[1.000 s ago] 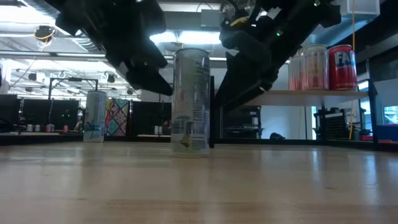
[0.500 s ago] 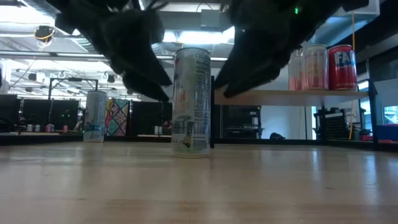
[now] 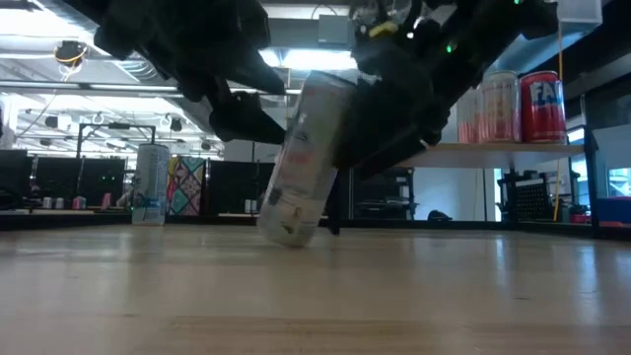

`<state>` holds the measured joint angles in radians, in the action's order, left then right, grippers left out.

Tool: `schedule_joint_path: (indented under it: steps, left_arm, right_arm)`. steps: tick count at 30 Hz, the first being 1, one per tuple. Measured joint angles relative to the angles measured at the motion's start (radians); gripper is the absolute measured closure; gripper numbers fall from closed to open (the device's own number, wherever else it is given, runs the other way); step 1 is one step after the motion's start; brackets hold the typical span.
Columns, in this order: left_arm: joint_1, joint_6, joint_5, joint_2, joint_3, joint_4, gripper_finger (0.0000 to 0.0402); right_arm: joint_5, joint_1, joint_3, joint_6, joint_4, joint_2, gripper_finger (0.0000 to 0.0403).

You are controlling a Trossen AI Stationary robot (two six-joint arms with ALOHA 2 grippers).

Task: Place canned beverage on shelf
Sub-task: Put the top white yellow soda can on the shelf

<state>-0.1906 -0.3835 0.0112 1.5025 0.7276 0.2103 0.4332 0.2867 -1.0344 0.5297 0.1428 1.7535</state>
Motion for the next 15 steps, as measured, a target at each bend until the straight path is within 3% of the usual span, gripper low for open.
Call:
schedule_joint_path:
  steps: [15]
  left_arm:
    - [-0.028, -0.011, 0.047, 0.003, 0.0, -0.021, 0.0029]
  right_arm:
    - [0.051, -0.033, -0.06, -0.065, 0.054, -0.011, 0.0068]
